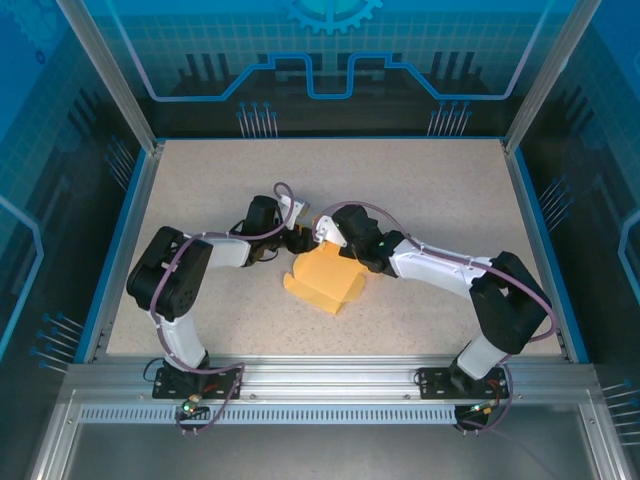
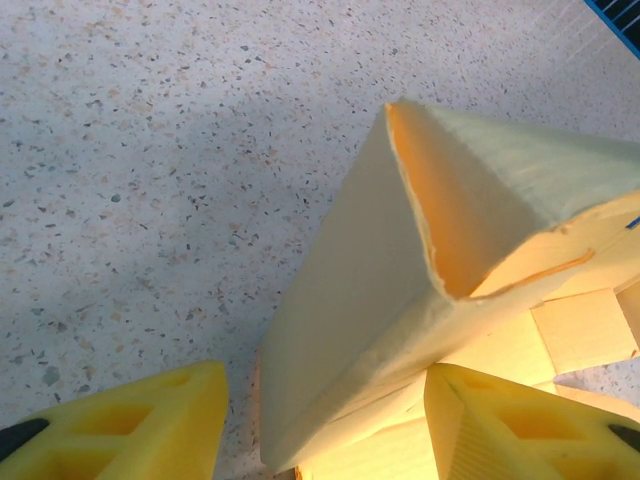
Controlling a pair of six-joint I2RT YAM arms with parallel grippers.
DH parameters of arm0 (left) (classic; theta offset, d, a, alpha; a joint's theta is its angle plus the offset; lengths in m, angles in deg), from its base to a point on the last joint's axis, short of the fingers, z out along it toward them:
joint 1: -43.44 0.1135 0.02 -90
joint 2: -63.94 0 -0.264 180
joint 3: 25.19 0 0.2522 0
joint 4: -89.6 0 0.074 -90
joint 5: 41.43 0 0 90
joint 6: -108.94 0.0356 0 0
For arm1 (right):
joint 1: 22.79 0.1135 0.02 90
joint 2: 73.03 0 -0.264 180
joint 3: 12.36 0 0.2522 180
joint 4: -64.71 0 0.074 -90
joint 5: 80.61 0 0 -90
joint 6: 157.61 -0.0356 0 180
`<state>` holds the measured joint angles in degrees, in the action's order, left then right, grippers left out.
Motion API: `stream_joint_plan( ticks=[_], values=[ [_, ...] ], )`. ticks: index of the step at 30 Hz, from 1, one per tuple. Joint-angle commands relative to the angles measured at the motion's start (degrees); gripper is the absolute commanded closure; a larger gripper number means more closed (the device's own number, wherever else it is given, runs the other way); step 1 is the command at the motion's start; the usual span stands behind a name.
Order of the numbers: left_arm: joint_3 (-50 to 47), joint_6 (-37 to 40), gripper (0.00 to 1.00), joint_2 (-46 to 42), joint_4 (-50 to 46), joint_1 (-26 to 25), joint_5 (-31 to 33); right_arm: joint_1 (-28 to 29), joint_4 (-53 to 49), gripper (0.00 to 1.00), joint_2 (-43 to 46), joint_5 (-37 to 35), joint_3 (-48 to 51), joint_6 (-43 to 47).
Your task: Fold the paper box
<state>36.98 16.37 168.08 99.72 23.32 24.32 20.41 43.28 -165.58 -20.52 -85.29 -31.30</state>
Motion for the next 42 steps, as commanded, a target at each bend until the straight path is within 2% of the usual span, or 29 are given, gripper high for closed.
stream_joint_plan(
  ticks=[1, 10, 16, 25, 42],
  values=[
    [-0.55, 3.09, 0.42, -1.08, 2.17, -0.62, -0.24, -0.64, -3.72, 1.00, -0.29, 5.99, -1.88, -2.36],
    [-1.87, 3.25, 0.35, -1.07, 6.09, -0.61, -1.23, -3.12, -5.67, 1.00, -0.68, 10.46, -3.38, -3.54],
    [-0.52, 3.40, 0.34, 0.06, 5.85, -0.62, -0.56, -3.82, -7.24, 1.00, -1.04, 13.15, -4.69, -3.55],
    [1.56, 2.92, 0.27, 1.67, 4.34, -0.52, 0.22, -4.53, -9.11, 1.00, -2.10, 15.01, -6.03, -3.44],
    [-2.31, -0.71, 0.47, -0.42, 9.77, 0.04, 6.19, -4.49, -9.74, 1.00, -2.59, 14.59, -6.04, -2.74]
  ],
)
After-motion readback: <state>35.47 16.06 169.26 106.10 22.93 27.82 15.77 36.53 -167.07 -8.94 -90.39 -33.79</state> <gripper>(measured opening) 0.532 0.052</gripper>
